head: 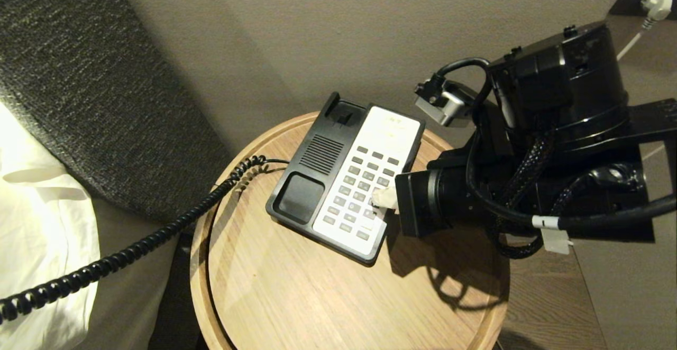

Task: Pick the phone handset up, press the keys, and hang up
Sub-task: Dial the number

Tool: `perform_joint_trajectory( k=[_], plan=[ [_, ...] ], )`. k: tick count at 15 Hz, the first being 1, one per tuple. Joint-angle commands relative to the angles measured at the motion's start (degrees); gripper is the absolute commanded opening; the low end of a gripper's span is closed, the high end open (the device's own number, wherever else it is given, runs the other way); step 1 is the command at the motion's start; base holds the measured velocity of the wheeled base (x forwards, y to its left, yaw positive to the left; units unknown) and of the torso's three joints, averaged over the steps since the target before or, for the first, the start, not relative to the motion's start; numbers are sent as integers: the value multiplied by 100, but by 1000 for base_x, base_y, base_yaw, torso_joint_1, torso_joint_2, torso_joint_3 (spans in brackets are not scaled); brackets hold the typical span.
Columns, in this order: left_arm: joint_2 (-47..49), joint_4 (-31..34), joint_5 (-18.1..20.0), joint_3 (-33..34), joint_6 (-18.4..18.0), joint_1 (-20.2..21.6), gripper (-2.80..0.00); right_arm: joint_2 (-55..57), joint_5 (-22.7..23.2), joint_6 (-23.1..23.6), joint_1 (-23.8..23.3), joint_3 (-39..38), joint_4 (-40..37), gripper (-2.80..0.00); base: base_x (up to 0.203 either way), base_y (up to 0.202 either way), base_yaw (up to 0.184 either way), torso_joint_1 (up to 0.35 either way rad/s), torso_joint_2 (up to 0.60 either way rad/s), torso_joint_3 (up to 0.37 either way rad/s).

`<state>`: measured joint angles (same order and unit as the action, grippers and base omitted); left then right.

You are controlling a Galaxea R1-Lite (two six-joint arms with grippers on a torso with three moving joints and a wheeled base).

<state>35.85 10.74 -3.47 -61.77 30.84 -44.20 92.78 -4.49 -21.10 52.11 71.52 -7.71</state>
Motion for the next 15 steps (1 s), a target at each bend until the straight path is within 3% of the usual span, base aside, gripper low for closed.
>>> perform_joint_trajectory(
  k=[1, 15],
  plan=[
    [1, 7, -4, -29, 18, -1, -280, 30, -17, 1, 1, -15, -17, -280, 0, 0, 0, 0, 0, 0],
    [44, 7, -22, -186, 18, -1, -280, 161, -88, 54, -52, -9, -25, -280, 0, 0, 0, 0, 0, 0]
  ],
)
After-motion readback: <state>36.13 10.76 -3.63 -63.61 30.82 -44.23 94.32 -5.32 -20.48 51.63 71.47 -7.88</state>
